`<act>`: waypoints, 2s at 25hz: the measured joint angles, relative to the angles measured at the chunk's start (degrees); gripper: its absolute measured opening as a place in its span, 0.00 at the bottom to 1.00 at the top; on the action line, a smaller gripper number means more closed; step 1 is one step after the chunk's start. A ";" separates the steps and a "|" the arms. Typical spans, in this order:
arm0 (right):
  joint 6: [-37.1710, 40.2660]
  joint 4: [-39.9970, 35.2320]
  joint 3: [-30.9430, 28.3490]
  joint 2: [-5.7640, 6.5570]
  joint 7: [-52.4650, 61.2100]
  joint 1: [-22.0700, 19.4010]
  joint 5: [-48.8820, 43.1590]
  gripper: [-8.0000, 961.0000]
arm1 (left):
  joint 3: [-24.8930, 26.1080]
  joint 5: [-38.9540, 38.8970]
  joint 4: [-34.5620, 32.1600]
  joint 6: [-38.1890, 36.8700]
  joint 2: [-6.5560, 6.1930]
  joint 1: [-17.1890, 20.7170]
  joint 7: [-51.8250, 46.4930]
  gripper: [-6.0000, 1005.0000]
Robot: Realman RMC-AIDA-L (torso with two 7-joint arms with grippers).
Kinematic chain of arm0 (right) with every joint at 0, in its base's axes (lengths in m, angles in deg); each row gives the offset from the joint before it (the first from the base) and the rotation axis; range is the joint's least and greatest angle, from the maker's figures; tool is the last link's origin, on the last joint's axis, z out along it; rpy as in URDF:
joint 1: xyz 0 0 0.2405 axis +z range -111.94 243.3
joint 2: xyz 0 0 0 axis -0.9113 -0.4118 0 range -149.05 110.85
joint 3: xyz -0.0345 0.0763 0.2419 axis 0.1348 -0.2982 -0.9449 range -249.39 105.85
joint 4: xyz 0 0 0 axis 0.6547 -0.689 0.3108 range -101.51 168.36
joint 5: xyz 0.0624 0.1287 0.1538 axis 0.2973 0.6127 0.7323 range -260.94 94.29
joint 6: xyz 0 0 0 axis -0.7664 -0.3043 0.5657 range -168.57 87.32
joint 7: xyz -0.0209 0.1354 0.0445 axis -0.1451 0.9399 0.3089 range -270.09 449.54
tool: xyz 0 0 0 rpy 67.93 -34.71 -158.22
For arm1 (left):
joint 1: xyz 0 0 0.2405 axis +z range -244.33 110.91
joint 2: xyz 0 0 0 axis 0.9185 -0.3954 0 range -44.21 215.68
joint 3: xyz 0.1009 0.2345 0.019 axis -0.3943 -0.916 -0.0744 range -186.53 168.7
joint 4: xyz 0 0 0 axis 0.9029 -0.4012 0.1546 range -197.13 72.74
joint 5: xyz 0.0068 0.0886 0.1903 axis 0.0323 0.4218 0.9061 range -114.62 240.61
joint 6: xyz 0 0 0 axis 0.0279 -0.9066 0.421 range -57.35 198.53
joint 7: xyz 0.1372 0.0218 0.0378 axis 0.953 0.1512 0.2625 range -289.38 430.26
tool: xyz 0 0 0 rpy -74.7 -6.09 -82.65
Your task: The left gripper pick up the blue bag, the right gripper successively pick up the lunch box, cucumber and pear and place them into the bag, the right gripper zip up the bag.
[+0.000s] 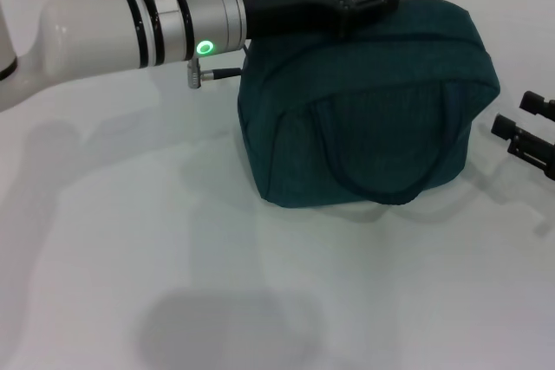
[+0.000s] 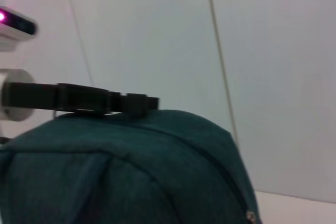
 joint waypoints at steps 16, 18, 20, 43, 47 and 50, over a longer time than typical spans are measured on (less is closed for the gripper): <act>29.38 -0.83 -2.53 4.61 2.82 1.70 -4.08 0.66 | 0.21 -20.42 0.67 -25.94 -0.16 12.39 25.09 0.58; 30.96 -1.94 -2.53 4.89 3.27 2.66 -5.61 0.66 | 0.12 -20.95 2.29 -29.02 -0.18 14.31 29.46 0.66; 31.93 -3.32 -2.69 4.85 3.31 3.38 -7.20 0.66 | 0.20 -21.01 5.02 -31.66 -0.19 15.37 33.21 0.72; 24.95 -6.63 -3.38 1.73 2.67 6.64 -12.97 0.66 | 0.39 -21.80 19.00 -38.28 -0.47 18.13 50.66 0.89; 23.75 -6.63 -3.38 1.23 1.55 6.47 -13.01 0.66 | 0.45 -21.77 19.17 -38.00 -0.33 18.15 51.21 0.89; 23.49 -6.64 -3.37 0.65 -0.46 5.97 -13.01 0.66 | 0.45 -21.78 19.19 -37.91 -0.30 18.17 51.27 0.89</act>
